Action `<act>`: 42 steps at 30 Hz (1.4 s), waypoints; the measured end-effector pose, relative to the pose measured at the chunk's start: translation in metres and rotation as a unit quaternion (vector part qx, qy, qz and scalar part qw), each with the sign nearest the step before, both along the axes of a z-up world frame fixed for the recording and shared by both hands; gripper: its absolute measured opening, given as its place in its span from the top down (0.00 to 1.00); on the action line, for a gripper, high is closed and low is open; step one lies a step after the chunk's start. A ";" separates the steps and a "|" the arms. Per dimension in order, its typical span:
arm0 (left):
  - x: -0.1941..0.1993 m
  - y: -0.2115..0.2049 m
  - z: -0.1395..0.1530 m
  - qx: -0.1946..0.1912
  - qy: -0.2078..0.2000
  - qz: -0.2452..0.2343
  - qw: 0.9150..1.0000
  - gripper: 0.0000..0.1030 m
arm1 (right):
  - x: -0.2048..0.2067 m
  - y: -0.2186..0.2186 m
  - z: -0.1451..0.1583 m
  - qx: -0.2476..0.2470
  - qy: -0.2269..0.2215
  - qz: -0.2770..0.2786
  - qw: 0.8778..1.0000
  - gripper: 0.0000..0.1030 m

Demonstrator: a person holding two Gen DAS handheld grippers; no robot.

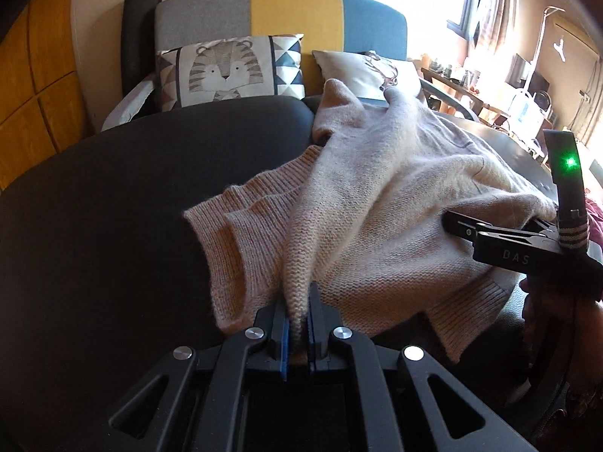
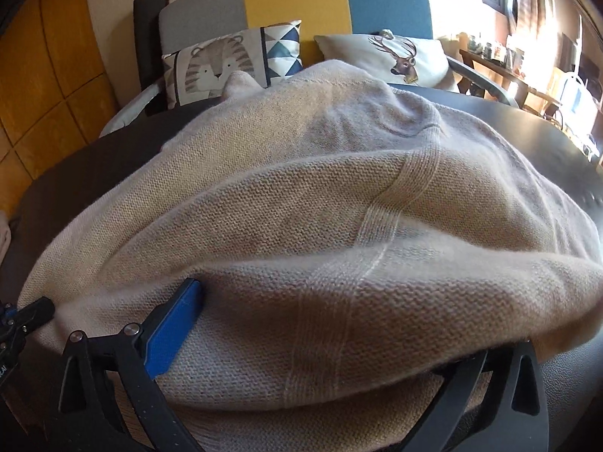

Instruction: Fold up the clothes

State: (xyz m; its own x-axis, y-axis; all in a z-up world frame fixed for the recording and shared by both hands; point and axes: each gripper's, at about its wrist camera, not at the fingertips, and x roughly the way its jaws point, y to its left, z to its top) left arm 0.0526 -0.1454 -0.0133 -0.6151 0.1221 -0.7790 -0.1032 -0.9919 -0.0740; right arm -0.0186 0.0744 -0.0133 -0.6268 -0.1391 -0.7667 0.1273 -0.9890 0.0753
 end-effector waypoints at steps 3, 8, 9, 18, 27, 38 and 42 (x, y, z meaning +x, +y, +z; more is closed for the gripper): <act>0.004 0.000 -0.004 -0.004 -0.003 0.004 1.000 0.94 | 0.002 -0.001 0.000 0.003 0.000 0.008 1.000 0.00; 0.009 0.001 -0.007 -0.012 -0.003 0.005 1.000 0.94 | 0.001 -0.001 0.001 0.003 -0.001 0.006 1.000 0.00; 0.009 0.001 -0.007 -0.013 -0.003 0.006 1.000 0.94 | 0.001 -0.001 0.001 0.004 -0.001 0.007 1.000 0.00; 0.016 0.002 -0.010 -0.016 -0.004 0.014 1.000 0.94 | 0.004 -0.004 0.000 0.011 0.000 0.012 1.000 0.00; 0.020 -0.007 -0.008 -0.014 -0.005 0.031 0.999 0.94 | 0.003 -0.014 0.000 0.020 -0.006 0.024 0.999 0.00; 0.039 -0.065 -0.004 0.010 -0.005 0.082 0.997 0.94 | 0.024 -0.021 0.026 -0.076 0.009 0.099 0.992 0.00; 0.049 -0.078 -0.004 0.013 -0.007 0.075 0.997 0.94 | 0.030 0.006 0.031 -0.119 0.004 0.092 0.989 0.00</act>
State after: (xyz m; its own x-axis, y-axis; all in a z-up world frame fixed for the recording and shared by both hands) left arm 0.1011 -0.2235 -0.0170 -0.6173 0.0491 -0.7852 0.0479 -0.9939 -0.0997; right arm 0.0117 0.0805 0.0174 -0.5805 -0.4274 -0.6931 0.3051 -0.9033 0.3015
